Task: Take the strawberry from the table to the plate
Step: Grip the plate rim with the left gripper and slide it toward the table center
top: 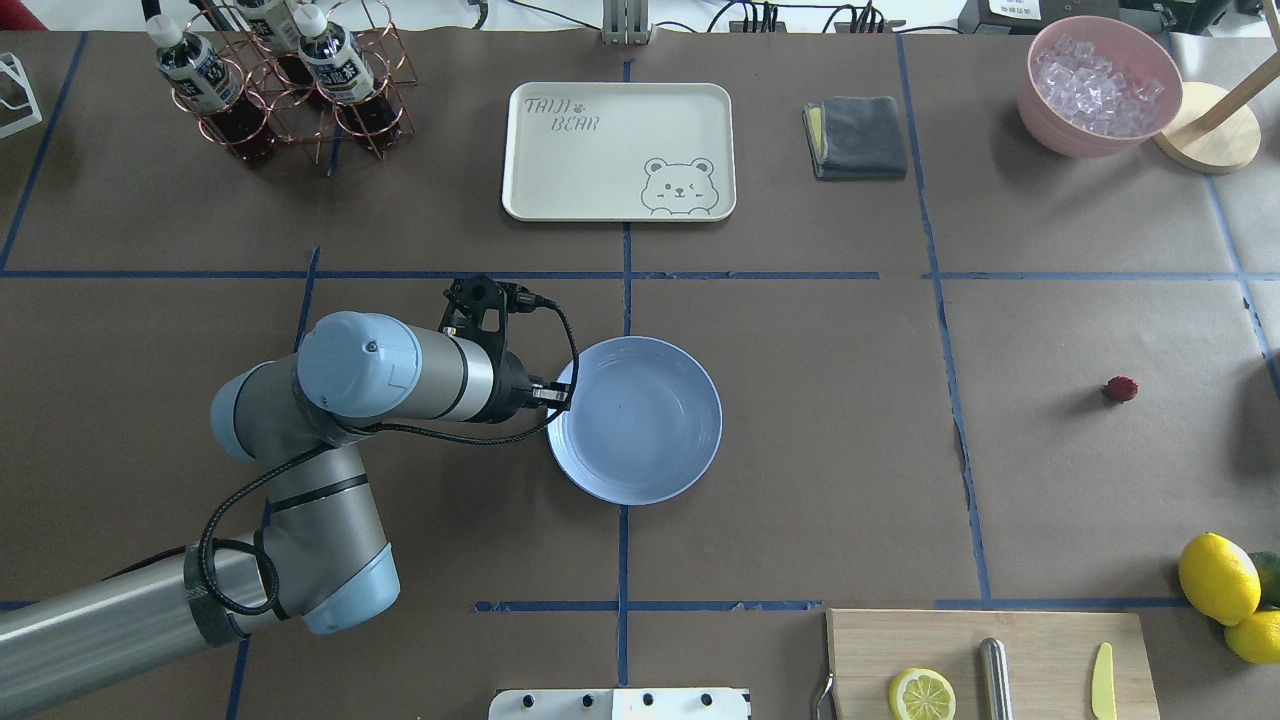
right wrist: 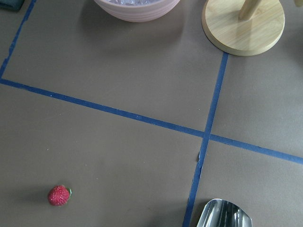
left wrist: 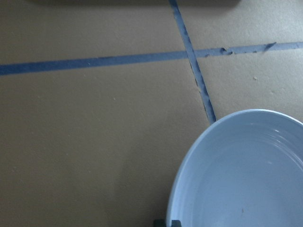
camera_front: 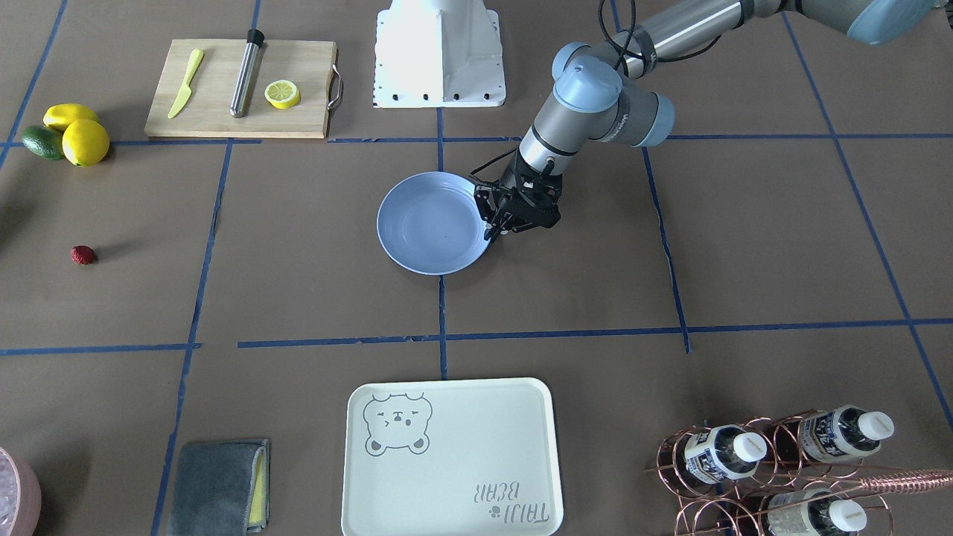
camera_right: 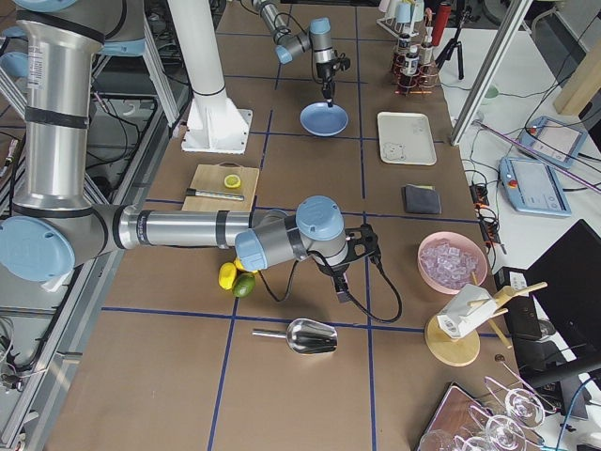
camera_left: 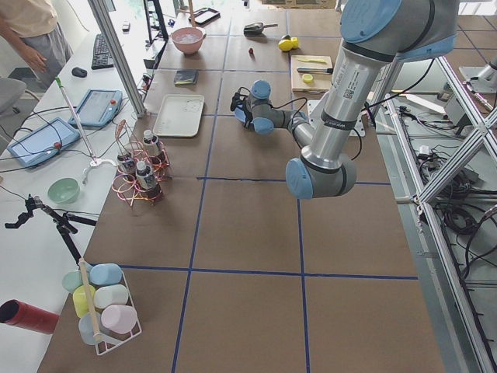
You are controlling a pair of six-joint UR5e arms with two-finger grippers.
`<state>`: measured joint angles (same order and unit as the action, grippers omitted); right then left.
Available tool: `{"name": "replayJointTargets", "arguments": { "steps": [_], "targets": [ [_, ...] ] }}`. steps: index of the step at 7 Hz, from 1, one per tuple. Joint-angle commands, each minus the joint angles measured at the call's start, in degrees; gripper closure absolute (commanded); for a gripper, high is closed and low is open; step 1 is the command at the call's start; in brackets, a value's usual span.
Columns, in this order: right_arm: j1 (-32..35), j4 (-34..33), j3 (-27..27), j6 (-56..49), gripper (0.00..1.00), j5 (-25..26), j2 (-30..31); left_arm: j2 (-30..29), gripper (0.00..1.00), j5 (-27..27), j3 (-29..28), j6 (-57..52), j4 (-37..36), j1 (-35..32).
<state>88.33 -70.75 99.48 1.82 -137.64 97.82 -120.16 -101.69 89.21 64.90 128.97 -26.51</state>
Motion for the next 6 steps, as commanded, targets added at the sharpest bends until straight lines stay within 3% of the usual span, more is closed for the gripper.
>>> {"name": "replayJointTargets", "arguments": {
  "steps": [1, 2, 3, 4, 6],
  "targets": [
    [0.0, 0.0, 0.0, 0.0, 0.0, 0.1, 0.0, -0.1, 1.0, 0.3, -0.2, 0.1, 0.2, 0.4],
    [0.0, 0.0, 0.0, 0.1, 0.0, 0.0, 0.0, 0.0, 1.0, 0.2, 0.0, 0.1, 0.2, 0.3],
    [0.0, 0.0, 0.4, 0.3, 0.0, -0.3, 0.0, 0.1, 0.34, 0.2, 0.1, 0.0, 0.3, 0.1],
    [0.0, 0.3, 0.9, 0.1, 0.0, -1.7, 0.0, 0.5, 0.0, 0.3, 0.8, 0.2, 0.3, -0.1],
    [-0.9, 0.3, 3.2, 0.1, 0.0, -2.1, -1.0, 6.4, 0.0, -3.0, 7.2, -2.6, -2.0, -6.4]
  ]
}}
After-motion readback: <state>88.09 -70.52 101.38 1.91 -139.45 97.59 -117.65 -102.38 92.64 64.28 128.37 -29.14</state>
